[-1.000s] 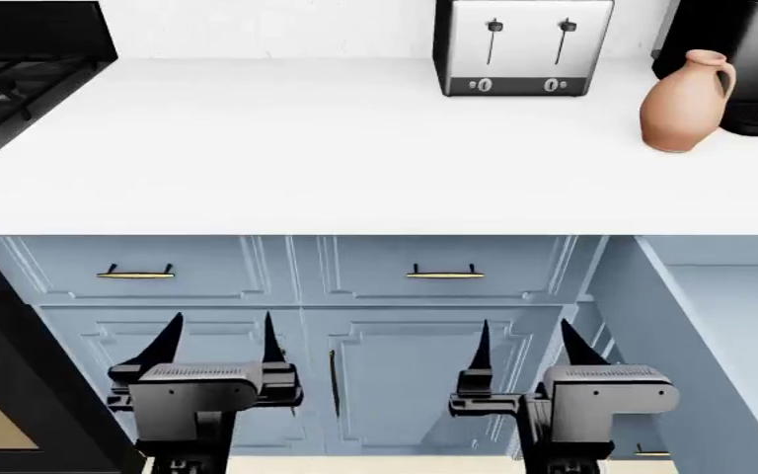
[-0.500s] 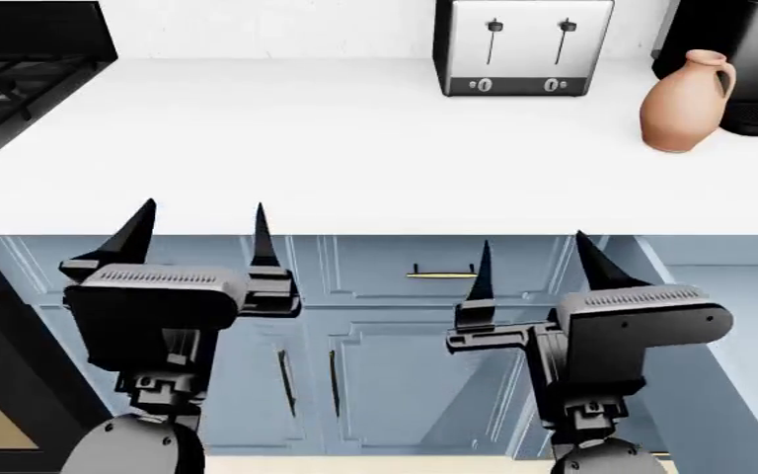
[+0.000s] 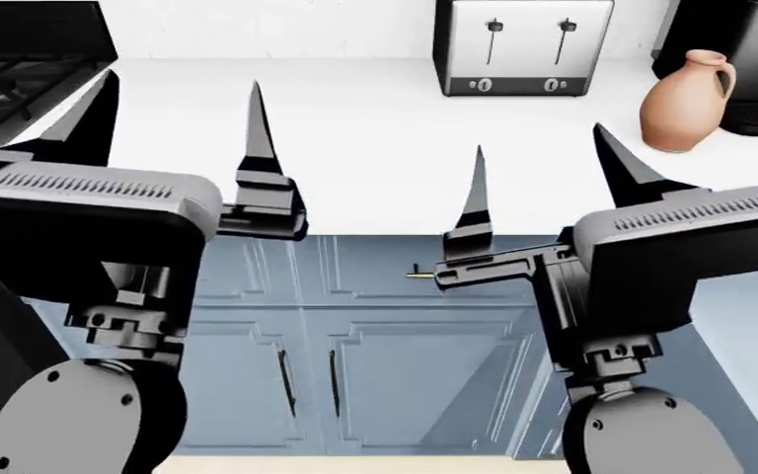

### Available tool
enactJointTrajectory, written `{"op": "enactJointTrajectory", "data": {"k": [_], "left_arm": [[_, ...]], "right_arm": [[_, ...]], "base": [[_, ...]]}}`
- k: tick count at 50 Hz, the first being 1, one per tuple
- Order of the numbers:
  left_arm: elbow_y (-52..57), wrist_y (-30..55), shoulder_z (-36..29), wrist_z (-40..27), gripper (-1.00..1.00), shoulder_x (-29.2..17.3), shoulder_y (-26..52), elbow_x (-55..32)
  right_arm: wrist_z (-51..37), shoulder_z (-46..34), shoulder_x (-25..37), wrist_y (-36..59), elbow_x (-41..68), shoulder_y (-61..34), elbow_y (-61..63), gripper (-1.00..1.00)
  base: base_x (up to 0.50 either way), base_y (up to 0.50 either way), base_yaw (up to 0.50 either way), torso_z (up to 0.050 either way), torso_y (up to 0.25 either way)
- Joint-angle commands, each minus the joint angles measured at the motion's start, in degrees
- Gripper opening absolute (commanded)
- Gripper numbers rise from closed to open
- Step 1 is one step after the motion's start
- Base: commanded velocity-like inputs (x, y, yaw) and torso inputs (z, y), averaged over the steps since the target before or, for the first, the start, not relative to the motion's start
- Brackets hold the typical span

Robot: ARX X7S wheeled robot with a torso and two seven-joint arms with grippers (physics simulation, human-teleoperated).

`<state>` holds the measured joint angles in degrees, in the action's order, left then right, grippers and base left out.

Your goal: Close the right drawer.

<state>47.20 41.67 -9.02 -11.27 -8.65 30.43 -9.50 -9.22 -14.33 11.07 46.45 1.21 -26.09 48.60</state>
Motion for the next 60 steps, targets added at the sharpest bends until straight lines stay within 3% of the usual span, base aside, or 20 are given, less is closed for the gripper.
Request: {"op": "enactJointTrajectory", "data": {"k": [1,14,16,18,20,22,24,31,60], "left_arm": [[4.3,5.7,-0.3,-0.8,1.0,0.8,7.4,-1.7],[12.7,16.1,1.0,-3.0,1.0,0.2,16.3,-5.0],[12.8,15.3,0.9,-7.4,1.0,-2.2,17.6,-9.6],[12.8,13.3,-0.2,-16.9,1.0,-8.1,20.2,-19.6],[12.7,12.0,-1.3,-22.2,1.0,-11.4,21.4,-24.9],[12.7,9.5,-3.5,-29.6,1.0,-16.4,24.7,-32.4],[12.6,8.5,-4.4,-31.4,1.0,-17.7,25.3,-33.9],[12.1,6.8,-5.8,-33.2,1.0,-19.3,25.8,-35.2],[11.3,3.8,-8.5,-36.1,1.0,-22.0,26.8,-36.9]], "right_arm": [[0.5,-2.8,0.2,6.3,-0.7,-8.1,5.1,1.0],[0.4,-3.2,-0.9,17.2,-0.2,-17.1,11.3,1.0],[0.1,-3.2,-0.8,17.3,0.3,-17.7,11.4,1.0],[-0.9,-3.2,-0.3,17.8,1.7,-19.1,11.4,1.0],[-3.6,-3.1,1.1,17.8,5.0,-19.6,11.4,1.0],[-12.2,-2.8,5.5,17.8,15.9,-22.8,11.4,1.0],[-21.0,-3.2,9.9,16.9,26.5,-24.9,11.4,1.0],[-28.0,-4.3,13.5,15.1,34.3,-26.8,11.0,1.0],[-32.1,-6.3,16.3,12.4,38.3,-28.1,10.0,1.0]], "base": [[0.0,0.0,0.0,0.0,0.0],[0.0,0.0,0.0,0.0,0.0],[0.0,0.0,0.0,0.0,0.0],[0.0,0.0,0.0,0.0,0.0],[0.0,0.0,0.0,0.0,0.0],[0.0,0.0,0.0,0.0,0.0],[0.0,0.0,0.0,0.0,0.0],[0.0,0.0,0.0,0.0,0.0],[0.0,0.0,0.0,0.0,0.0]]}}
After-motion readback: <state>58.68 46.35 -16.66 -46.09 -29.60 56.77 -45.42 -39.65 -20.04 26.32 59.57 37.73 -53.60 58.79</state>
